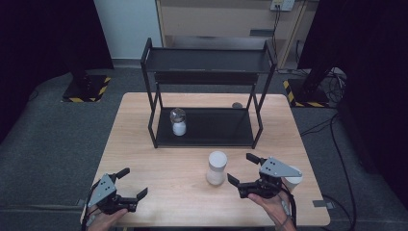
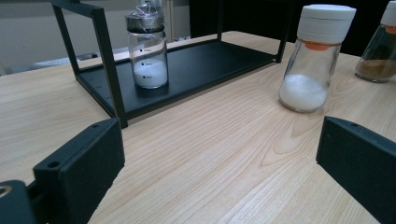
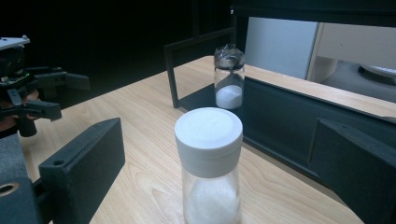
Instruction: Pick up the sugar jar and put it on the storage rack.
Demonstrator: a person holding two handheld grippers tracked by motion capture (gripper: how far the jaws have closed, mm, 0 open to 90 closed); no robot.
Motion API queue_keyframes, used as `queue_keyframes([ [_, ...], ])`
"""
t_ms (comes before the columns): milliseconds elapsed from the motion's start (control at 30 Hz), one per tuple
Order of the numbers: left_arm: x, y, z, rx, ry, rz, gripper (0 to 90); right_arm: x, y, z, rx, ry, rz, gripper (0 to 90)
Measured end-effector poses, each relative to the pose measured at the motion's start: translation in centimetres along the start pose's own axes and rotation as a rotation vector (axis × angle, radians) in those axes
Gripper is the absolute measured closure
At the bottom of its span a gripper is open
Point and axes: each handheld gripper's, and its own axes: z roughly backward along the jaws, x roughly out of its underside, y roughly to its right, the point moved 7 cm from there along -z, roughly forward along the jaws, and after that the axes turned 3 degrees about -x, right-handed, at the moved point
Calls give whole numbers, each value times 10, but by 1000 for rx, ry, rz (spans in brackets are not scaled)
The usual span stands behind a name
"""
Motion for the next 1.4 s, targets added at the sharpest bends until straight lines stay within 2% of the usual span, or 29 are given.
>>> queue_keyframes([
  [67, 0, 0, 0, 1, -1, -4, 0, 1, 2, -3, -4, 2, -15, 45],
  [633, 0, 0, -1, 1, -3, -6, 0, 2, 0, -52, -31, -56, -3, 56],
  [1100, 0, 1, -1, 5, -8, -10, 0, 16, 0, -77, -1, -95, 4, 118],
  [1233, 0, 1, -2, 5, -8, -10, 0, 19, 0, -81, 6, -106, 16, 160],
  [1400, 0, 1, -2, 5, -9, -10, 0, 23, 0, -83, 14, -102, 29, 320],
])
